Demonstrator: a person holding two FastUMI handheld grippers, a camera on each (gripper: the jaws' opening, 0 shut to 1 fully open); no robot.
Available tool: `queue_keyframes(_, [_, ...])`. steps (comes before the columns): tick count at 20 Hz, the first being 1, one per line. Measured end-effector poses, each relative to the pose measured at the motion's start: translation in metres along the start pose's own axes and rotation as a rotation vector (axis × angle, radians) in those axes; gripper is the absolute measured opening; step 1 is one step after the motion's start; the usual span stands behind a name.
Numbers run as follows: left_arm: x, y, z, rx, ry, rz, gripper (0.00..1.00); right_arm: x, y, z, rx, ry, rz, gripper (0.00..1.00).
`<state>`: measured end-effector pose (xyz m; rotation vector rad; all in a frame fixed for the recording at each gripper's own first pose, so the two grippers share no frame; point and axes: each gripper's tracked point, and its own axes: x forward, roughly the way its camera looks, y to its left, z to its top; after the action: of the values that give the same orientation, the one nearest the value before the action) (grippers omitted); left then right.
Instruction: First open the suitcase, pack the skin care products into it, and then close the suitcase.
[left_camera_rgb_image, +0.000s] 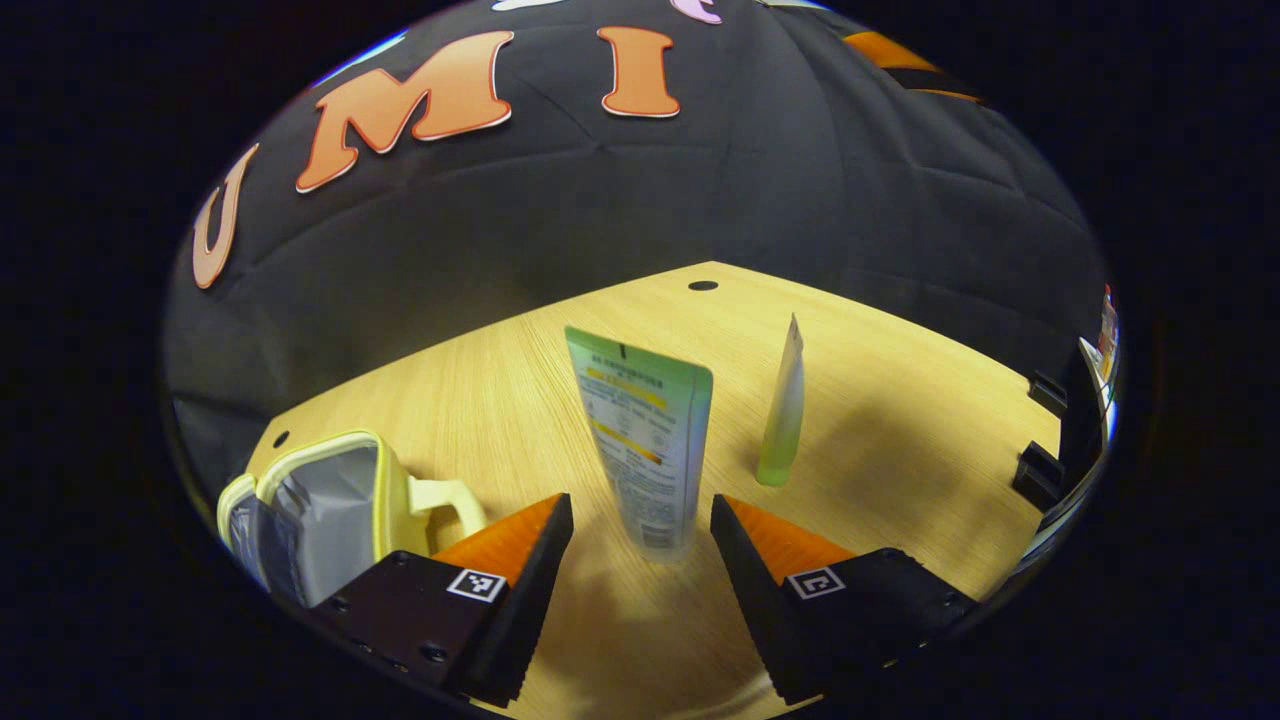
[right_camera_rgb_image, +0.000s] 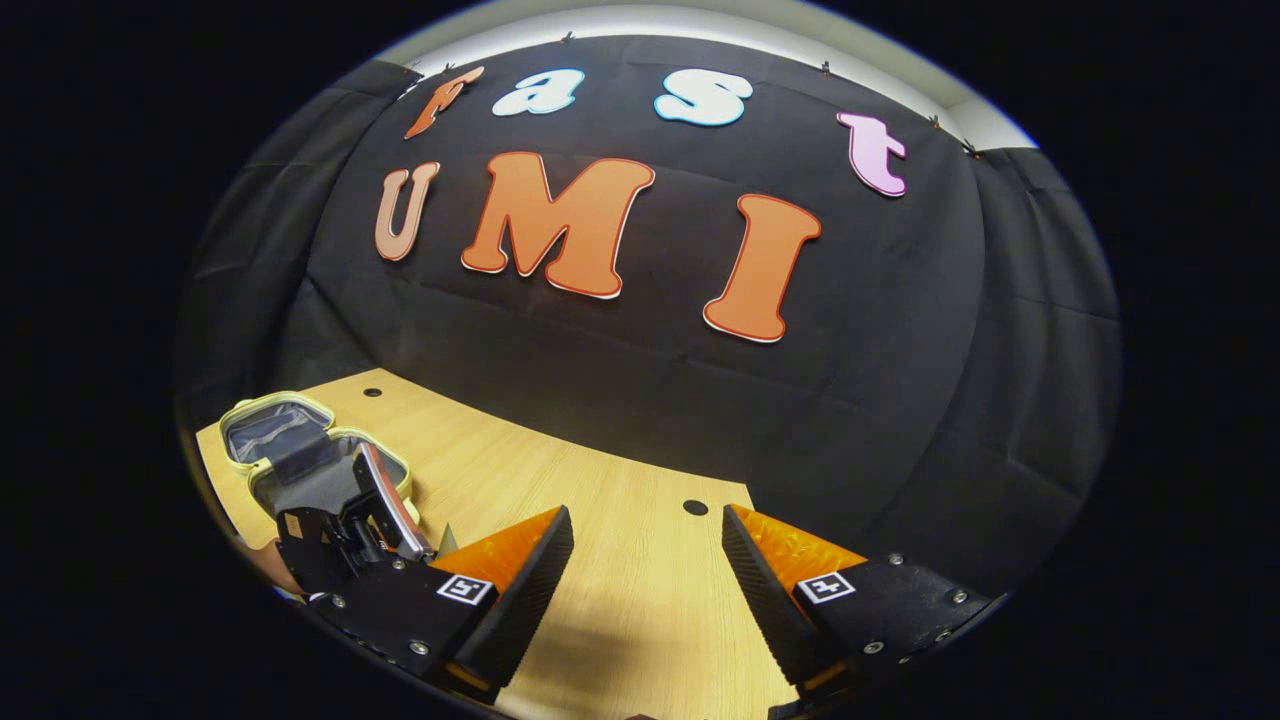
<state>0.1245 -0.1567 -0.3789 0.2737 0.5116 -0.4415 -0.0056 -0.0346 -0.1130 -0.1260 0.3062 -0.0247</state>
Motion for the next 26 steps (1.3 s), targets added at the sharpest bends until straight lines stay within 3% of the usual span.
queue_keyframes(2, [0.013,-0.005,-0.004,-0.004,0.013,-0.009,0.83,0.002,-0.001,-0.005,0.012,0.010,0.009,0.95])
queue_keyframes(3, [0.020,-0.007,-0.006,-0.005,0.023,-0.014,0.65,0.004,0.000,-0.007,0.019,0.015,0.014,0.95])
queue_keyframes(4, [0.013,-0.008,-0.005,-0.001,0.022,-0.016,0.56,0.006,0.000,-0.011,0.021,0.023,0.019,0.95])
queue_keyframes(9, [0.004,-0.007,-0.001,-0.026,0.042,-0.012,0.44,0.011,-0.002,-0.040,0.009,0.072,0.018,0.95])
queue_keyframes(13, [-0.018,0.008,0.023,-0.073,0.012,0.031,0.44,0.013,0.004,-0.074,-0.004,0.128,0.046,0.94])
queue_keyframes(18, [-0.054,0.032,0.056,-0.153,-0.034,0.047,0.44,0.022,0.032,-0.113,0.037,0.204,0.149,0.94])
queue_keyframes(26, [-0.113,0.079,0.079,-0.169,-0.079,0.149,0.44,0.046,0.083,-0.165,0.077,0.312,0.280,0.93])
